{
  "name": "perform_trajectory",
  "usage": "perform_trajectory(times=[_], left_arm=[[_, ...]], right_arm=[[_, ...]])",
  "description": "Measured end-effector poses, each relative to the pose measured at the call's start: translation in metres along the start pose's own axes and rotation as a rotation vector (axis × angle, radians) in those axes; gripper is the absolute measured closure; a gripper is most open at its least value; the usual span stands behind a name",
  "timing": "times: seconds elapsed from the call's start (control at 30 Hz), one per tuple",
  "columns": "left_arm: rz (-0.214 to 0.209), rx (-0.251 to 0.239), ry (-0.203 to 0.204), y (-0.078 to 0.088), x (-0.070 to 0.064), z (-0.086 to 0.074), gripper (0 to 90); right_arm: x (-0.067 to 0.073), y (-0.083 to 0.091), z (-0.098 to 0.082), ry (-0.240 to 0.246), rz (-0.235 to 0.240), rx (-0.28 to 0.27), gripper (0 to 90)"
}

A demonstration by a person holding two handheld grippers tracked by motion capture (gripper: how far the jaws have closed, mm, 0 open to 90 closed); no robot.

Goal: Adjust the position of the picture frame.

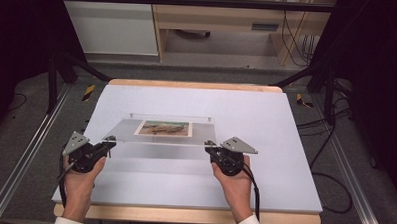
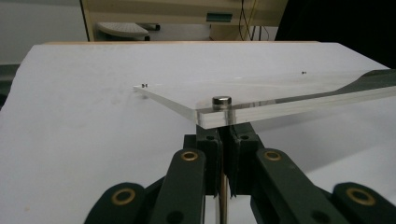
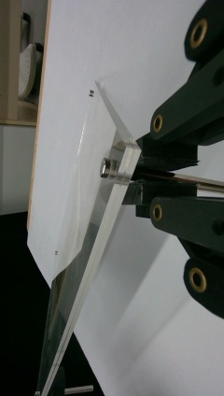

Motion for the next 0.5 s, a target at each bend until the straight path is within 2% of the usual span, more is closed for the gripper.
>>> perform_trajectory(times=[0.13,0.33,0.5], left_arm=[[0.002,-0.014,-0.006,-0.003,-0.009,0.008,84.3],[-0.026,-0.031,-0.036,-0.024,-0.039,0.020,84.2],[-0.048,-0.036,-0.054,-0.039,-0.056,0.025,84.2]], right_arm=[[-0.006,0.008,0.004,0.000,-0.008,-0.016,83.3],[-0.032,0.027,0.010,0.008,-0.049,-0.019,83.1],[-0.052,0.041,0.007,0.009,-0.068,-0.011,82.7]])
Point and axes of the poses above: each handheld gripper's, and its own axes: y roughly backward along the jaws, z roughly out of its top, x roughly to its left, the point moved 8 cm from there along -y, roughly forward along the jaws, and after that the axes turned 1 degree about -y, right-handed, at the moved point
